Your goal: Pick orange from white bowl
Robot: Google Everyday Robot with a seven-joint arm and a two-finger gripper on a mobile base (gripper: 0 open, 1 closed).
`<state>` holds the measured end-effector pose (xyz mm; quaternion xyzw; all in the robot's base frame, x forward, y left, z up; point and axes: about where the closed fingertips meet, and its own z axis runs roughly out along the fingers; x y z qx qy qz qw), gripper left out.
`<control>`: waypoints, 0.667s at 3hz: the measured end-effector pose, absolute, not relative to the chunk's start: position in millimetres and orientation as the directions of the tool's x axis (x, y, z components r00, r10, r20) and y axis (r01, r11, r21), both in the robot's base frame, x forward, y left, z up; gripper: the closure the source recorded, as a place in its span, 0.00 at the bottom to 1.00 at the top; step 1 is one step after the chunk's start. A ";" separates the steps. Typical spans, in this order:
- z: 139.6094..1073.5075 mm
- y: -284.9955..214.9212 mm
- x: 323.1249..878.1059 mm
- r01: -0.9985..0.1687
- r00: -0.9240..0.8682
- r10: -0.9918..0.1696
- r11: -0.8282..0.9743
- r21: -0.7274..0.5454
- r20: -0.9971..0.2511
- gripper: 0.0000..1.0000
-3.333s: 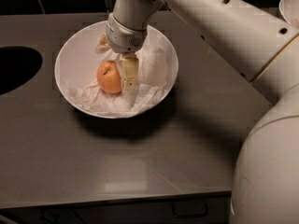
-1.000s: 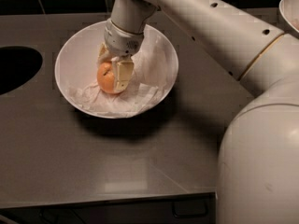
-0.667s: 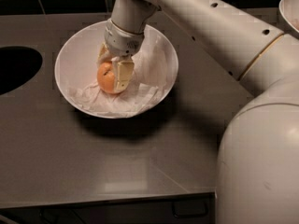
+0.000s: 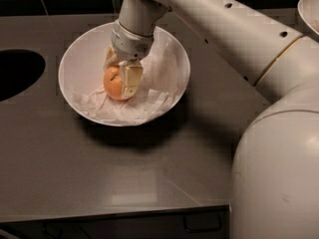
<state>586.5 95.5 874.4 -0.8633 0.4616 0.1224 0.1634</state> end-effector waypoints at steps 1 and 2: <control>892.4 101.7 581.3 -0.817 0.576 -0.735 -0.532 -0.223 -0.358 1.00; 915.7 108.3 573.4 -0.788 0.616 -0.711 -0.548 -0.281 -0.340 1.00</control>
Offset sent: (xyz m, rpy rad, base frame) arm -0.0245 0.0165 0.0736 0.0727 -0.1719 0.0809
